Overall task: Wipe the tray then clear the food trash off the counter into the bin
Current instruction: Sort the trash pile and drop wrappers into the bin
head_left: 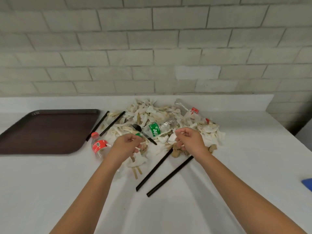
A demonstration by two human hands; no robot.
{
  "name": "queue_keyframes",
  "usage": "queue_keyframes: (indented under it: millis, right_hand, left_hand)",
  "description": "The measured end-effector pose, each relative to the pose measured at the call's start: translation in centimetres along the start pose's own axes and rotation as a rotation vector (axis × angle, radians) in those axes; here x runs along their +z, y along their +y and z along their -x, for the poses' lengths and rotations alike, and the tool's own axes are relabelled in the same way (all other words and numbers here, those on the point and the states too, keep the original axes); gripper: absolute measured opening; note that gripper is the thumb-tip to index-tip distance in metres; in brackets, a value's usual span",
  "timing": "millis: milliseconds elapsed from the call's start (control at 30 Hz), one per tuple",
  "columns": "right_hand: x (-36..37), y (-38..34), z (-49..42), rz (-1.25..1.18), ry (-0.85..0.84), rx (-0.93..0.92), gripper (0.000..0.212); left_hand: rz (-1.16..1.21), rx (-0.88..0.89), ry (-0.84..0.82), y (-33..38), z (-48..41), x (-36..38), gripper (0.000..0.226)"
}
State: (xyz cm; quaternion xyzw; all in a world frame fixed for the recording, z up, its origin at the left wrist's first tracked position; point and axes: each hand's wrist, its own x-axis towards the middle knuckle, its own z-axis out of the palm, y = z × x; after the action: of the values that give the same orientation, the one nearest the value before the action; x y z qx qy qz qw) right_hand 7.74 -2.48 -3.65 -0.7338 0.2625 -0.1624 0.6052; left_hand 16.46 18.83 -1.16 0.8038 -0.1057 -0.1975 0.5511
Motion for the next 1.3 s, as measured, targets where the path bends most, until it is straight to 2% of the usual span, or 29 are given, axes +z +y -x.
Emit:
queue_keyframes:
  millis: [167,267,367,433,500,533,600,700,767,867,967,1067,1200,1300]
  right_hand:
    - [2.0,-1.0,-4.2,0.169,0.066,-0.087,0.009]
    - [1.9,-2.0,-7.0,0.525,0.170,-0.141,0.012]
    - [1.2,-2.1,-8.9,0.918,0.073,0.054,0.013]
    - [1.4,-1.2,-9.0,1.018,-0.056,0.169,0.041]
    - [2.0,0.3,-8.7,0.970,-0.113,0.199,0.075]
    - [2.4,1.0,-8.5,0.958,-0.112,0.192,0.085]
    - [3.2,2.3,-8.7,1.005,-0.092,0.165,0.091]
    - [3.7,2.9,-9.4,1.047,-0.043,0.125,0.080]
    - [3.7,2.9,-9.8,0.985,-0.036,0.125,0.073]
    - [3.3,2.9,-10.0,0.845,-0.008,0.133,0.068]
    - [2.9,3.5,-10.2,0.706,0.069,0.105,0.055]
    - [2.5,4.2,-10.9,0.483,0.173,0.038,0.041]
    - [2.5,3.9,-11.0,0.261,0.241,-0.011,0.032]
    - [2.7,3.0,-11.1,0.183,0.294,-0.052,0.029]
  left_hand:
    - [-0.116,0.004,0.023,-1.5,-5.5,-2.6,0.007]
    - [-0.232,0.054,0.023,-2.3,-8.2,-2.9,0.006]
    - [-0.274,0.110,0.016,-2.5,-10.4,-2.7,0.006]
    - [-0.302,0.162,0.011,-2.2,-11.7,-2.2,0.007]
    - [-0.315,0.211,0.003,-2.0,-12.9,-1.4,0.007]
    - [-0.326,0.232,0.001,-1.9,-13.4,-1.0,0.009]
    - [-0.367,0.288,0.032,-1.7,-14.6,-0.2,0.015]
    - [-0.406,0.389,0.158,-0.5,-16.3,0.5,0.028]
    - [-0.389,0.426,0.193,1.0,-17.6,0.8,0.038]
    - [-0.494,0.424,0.069,3.0,-20.0,1.4,0.066]
    - [-0.793,0.288,-0.157,3.2,-22.4,2.3,0.091]
    - [-0.953,0.198,-0.291,1.4,-23.3,3.5,0.091]
    - [-0.830,0.260,-0.134,-0.1,-23.4,3.9,0.071]
    - [-0.810,0.343,-0.080,-0.4,-23.1,3.4,0.068]
